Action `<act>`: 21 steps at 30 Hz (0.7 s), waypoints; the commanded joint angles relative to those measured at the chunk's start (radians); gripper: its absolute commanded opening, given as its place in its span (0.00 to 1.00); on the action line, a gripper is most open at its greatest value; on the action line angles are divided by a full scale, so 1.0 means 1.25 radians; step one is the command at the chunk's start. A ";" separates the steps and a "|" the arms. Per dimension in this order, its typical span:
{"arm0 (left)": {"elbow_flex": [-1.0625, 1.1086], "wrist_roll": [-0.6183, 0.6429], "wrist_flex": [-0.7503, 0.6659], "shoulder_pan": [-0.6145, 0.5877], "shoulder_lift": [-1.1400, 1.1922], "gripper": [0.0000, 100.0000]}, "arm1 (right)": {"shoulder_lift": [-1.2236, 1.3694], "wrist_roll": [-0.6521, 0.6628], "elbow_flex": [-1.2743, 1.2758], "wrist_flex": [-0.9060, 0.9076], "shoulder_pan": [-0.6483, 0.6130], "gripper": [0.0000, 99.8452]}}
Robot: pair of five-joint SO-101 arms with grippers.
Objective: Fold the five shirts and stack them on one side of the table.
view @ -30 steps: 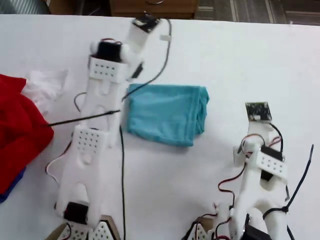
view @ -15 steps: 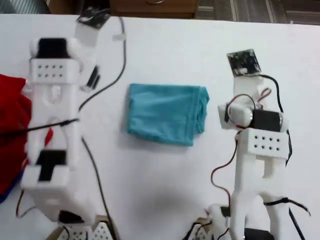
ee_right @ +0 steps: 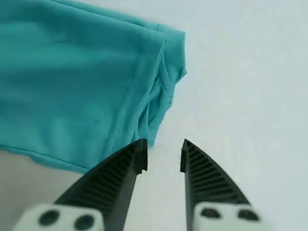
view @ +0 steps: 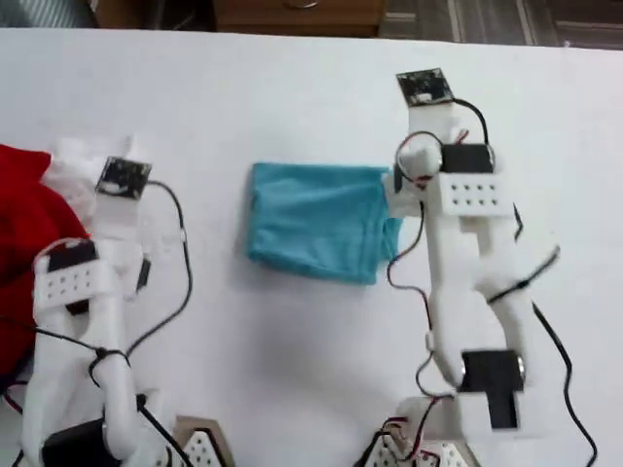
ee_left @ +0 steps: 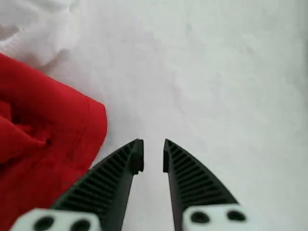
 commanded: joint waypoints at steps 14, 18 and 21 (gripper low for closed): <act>0.084 0.114 -0.161 -0.011 -0.036 0.10 | 0.515 -0.059 -0.509 0.202 -0.075 0.12; 0.085 0.113 -0.161 -0.011 -0.036 0.10 | 0.575 -0.060 -0.587 0.213 -0.068 0.12; 0.118 0.113 -0.196 -0.011 -0.036 0.10 | 0.611 -0.061 -0.632 0.230 -0.068 0.15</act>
